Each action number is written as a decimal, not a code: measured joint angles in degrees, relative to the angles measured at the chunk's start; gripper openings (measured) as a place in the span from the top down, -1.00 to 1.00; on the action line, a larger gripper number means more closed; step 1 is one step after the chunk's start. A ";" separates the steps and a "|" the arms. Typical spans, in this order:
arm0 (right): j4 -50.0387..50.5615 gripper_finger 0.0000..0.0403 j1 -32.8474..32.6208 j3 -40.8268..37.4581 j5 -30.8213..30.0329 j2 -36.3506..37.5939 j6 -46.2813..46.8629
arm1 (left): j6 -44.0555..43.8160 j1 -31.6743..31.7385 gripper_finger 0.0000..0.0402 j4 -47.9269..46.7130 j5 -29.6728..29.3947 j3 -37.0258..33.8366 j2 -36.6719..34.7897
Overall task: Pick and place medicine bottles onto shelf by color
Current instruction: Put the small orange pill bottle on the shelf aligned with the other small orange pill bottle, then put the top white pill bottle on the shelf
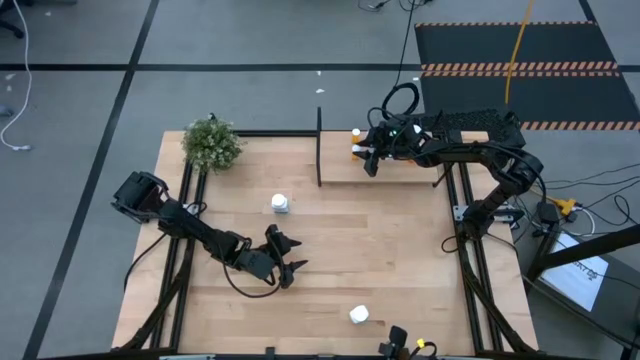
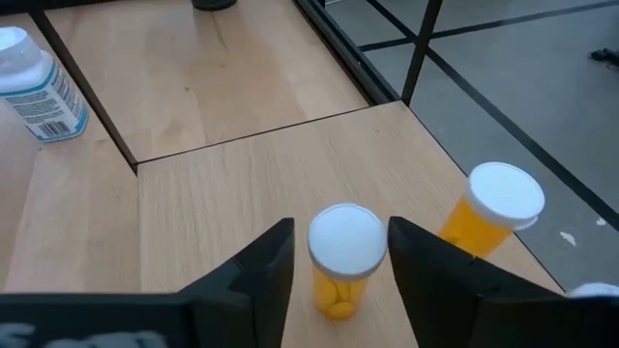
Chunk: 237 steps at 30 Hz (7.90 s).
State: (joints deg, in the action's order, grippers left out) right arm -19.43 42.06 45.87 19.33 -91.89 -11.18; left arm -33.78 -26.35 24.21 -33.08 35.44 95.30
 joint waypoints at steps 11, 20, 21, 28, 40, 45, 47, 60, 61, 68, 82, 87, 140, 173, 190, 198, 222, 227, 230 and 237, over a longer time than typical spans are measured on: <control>2.13 0.14 -0.40 -0.07 -0.09 5.92 2.17 | -0.50 0.00 -0.42 0.11 0.00 0.00 -0.01; 13.50 0.14 -5.35 -0.07 -0.20 16.52 3.29 | -0.94 -0.04 -0.42 0.09 0.00 0.00 -0.01; 15.45 0.14 -6.48 -0.07 -0.21 17.96 3.49 | -0.95 -0.04 -0.42 0.09 0.01 0.00 0.00; 26.17 0.14 -17.42 -0.07 -6.33 27.34 6.76 | -1.50 -0.19 -0.42 0.12 0.02 0.00 0.00; 34.20 0.14 -38.15 -0.07 -18.01 32.91 12.68 | 5.22 -4.32 -0.42 1.93 0.74 7.32 -0.02; 32.94 0.14 -42.80 -1.23 -18.03 32.89 11.28 | 7.76 -4.39 -0.42 -3.45 -2.11 11.52 -0.01; 31.13 0.14 -43.69 -2.75 -17.99 32.87 9.48 | 8.24 -4.00 -0.42 -3.57 -2.11 12.31 -0.01; 29.52 0.14 -44.09 -5.88 -17.86 32.87 7.27 | 3.80 -4.14 -0.42 -5.34 -5.61 12.79 -0.02; 29.54 0.14 -44.08 -5.88 -17.86 32.87 7.27 | 3.55 -4.39 -0.42 -5.58 -6.14 12.79 0.00; 29.54 0.14 -44.06 -5.88 -17.82 32.87 7.49 | 0.59 -5.42 -0.42 -10.13 -9.59 12.79 -0.06; 31.07 0.14 -44.44 -5.92 -17.76 32.87 6.56 | 5.06 3.43 -0.42 -42.26 0.28 12.79 -12.60; 30.46 0.14 -44.41 -5.92 -17.79 32.87 4.43 | 9.15 11.04 -0.42 -52.25 8.95 12.81 -19.48; 32.10 0.14 -40.22 -5.92 -18.03 32.87 -1.48 | 33.93 37.05 -0.42 -53.92 27.82 13.06 -7.71; 28.58 0.14 -40.22 -5.92 -18.05 32.87 -1.48 | 21.11 26.80 0.12 -14.70 19.10 -9.51 -7.89; 26.67 0.14 -40.22 -5.92 -18.05 32.84 -1.47 | 21.40 23.47 -0.34 1.76 15.81 -18.29 -7.67; 25.99 0.14 -40.24 -5.92 -18.05 32.84 -1.48 | 24.05 23.43 0.06 6.01 16.52 -19.29 -7.39; 11.63 0.14 -39.87 5.57 -17.37 9.20 8.40 | 35.52 24.94 0.17 5.32 24.15 -10.03 -8.33; 21.17 0.14 -39.46 16.10 -16.26 2.37 6.08 | 37.34 25.86 0.16 -4.94 26.77 -4.10 -8.33; 25.07 0.10 -39.28 21.41 -16.15 -0.95 6.15 | 38.31 25.86 0.16 -6.80 26.83 -2.46 -8.34; 30.04 -0.14 -39.12 28.80 -12.94 -6.85 6.36 | 38.16 25.85 0.16 -6.95 26.82 -2.23 -8.39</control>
State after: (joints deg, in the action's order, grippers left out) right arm 10.61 2.94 74.66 6.40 -98.74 -4.82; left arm 4.38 -0.50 17.26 -6.26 33.21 86.91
